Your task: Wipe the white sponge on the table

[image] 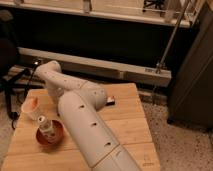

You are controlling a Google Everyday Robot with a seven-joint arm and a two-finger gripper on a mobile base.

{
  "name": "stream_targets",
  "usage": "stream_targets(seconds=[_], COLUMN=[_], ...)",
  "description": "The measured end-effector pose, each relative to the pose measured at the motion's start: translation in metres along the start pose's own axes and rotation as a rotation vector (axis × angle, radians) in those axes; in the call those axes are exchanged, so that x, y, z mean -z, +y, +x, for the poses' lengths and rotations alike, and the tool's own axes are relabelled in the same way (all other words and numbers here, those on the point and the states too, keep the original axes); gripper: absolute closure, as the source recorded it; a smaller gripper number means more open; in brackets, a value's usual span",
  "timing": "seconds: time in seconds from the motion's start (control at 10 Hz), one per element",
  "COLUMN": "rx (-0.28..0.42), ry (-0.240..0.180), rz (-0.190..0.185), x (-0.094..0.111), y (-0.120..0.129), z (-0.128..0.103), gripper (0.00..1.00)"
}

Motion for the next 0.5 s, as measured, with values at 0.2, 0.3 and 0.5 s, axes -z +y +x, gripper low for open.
stream_targets(seconds=[0.2,0.3,0.5], rx=[-0.037,-0.062,-0.098], ry=[0.005,0.008,0.01], rz=[0.0,-0.005,-0.02], x=[0.003,0.005,0.007], y=[0.015,0.026,0.046], z=[0.011,0.017,0.024], gripper=[1.0,1.0,1.0])
